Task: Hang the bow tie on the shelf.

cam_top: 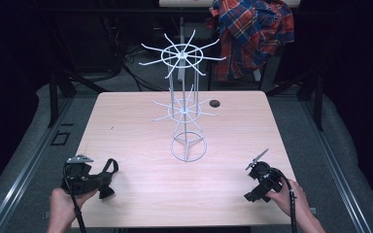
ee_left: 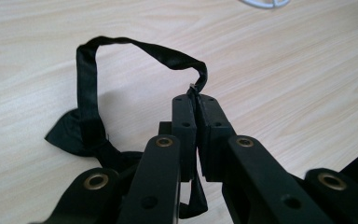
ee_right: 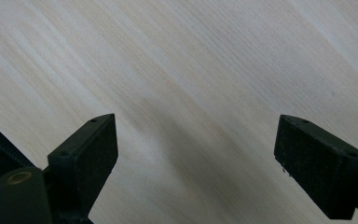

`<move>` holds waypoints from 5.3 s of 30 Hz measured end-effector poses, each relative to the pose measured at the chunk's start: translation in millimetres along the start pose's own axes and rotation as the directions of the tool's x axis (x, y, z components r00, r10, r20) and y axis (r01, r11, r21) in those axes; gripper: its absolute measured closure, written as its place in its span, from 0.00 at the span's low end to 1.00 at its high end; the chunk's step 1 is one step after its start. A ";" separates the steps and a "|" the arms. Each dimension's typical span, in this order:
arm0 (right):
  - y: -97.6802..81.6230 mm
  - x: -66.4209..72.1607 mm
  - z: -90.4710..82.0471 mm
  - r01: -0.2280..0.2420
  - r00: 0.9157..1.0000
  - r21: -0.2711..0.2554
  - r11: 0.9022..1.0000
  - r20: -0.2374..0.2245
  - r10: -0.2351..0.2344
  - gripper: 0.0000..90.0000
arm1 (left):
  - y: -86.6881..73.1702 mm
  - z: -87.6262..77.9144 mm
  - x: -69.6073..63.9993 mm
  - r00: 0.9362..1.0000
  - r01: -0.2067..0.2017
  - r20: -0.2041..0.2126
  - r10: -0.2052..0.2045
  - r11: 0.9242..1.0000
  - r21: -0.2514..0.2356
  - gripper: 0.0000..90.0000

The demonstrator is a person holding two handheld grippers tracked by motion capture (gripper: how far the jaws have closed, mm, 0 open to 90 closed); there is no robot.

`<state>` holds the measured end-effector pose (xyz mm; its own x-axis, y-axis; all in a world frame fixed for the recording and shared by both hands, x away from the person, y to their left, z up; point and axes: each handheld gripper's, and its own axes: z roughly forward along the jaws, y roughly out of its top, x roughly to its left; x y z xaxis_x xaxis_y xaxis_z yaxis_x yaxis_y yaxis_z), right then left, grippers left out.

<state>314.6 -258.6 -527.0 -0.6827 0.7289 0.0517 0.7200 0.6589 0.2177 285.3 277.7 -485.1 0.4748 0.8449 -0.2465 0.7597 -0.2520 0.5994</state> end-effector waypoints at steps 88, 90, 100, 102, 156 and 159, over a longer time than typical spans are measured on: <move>-20.0 -5.7 -7.5 -0.037 0.998 0.011 0.999 0.041 0.036 0.14 | 109.7 -3.7 -29.8 0.994 0.060 0.110 -0.026 0.945 -0.323 0.96; -20.7 -5.8 -7.1 -0.036 0.998 0.009 0.999 0.042 0.036 0.14 | 111.4 -3.1 -30.8 0.994 0.058 0.110 -0.024 0.945 -0.323 0.96; -28.6 -6.1 -8.2 -0.060 0.998 -0.002 0.998 0.030 0.060 0.14 | 123.8 5.0 -39.4 0.992 0.040 0.123 0.000 0.946 -0.320 0.96; -32.9 -7.4 -10.0 -0.066 0.997 0.009 0.998 0.039 0.066 0.14 | 125.5 6.1 -39.8 0.992 0.039 0.127 0.002 0.946 -0.322 0.96; -53.1 -9.9 -17.4 -0.116 0.992 -0.019 0.993 0.049 0.117 0.14 | 144.8 37.4 -80.0 0.981 -0.085 0.138 0.135 0.944 -0.319 0.96; -51.9 -10.1 -16.7 -0.118 0.992 -0.025 0.993 0.040 0.119 0.14 | 143.5 38.6 -80.6 0.981 -0.097 0.131 0.144 0.944 -0.316 0.96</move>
<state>282.1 -303.2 -522.6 -0.5868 0.8088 0.0378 0.7920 0.5637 0.2344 373.3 155.2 -408.6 0.6338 0.7302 -0.2553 0.5311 -0.1707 0.8300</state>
